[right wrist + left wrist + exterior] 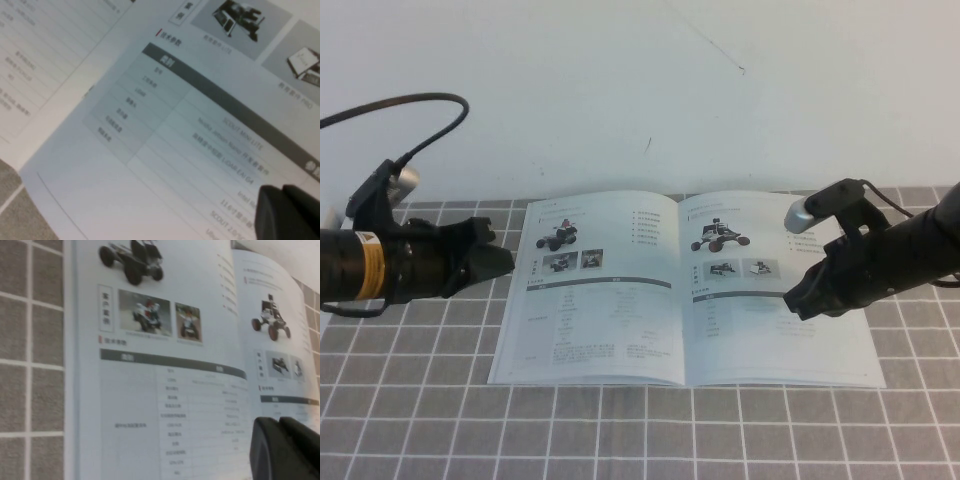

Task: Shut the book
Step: 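Close the open booklet and leave it lying on the table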

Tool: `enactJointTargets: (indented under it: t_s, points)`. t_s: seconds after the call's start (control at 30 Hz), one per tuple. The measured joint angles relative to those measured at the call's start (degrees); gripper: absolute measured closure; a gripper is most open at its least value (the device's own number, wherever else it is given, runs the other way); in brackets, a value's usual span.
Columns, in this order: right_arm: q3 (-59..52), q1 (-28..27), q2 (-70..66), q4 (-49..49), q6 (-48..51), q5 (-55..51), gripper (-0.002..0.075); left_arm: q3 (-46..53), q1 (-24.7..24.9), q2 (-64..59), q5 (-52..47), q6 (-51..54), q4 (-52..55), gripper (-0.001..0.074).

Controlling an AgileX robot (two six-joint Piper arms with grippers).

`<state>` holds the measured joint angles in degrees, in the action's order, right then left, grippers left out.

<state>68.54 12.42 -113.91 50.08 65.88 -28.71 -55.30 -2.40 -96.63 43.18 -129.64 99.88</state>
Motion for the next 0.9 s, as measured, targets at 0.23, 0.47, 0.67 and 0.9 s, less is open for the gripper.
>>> enactJointTargets:
  t_s: [0.23,0.47,0.67,0.9]
  points:
    - [0.0,0.0,-0.14,-0.2,0.0,-0.86,0.0729,-2.97,-1.22,-6.07,-1.44,-1.01,1.17,0.0738]
    - [0.0,0.0,-3.05,-0.2,-0.12,-1.61,0.0729,-2.97,-1.0,-7.21,-4.68,-0.26,1.24,0.0738]
    - [0.0,0.0,-3.82,-0.33,-0.12,-1.75,0.0729,-2.97,-1.0,-7.21,-6.17,-0.6,1.24,0.071]
    - [0.04,0.0,-3.82,-0.55,-0.12,-1.75,0.0729,-2.97,-1.0,-7.21,-2.94,0.24,1.24,0.0384]
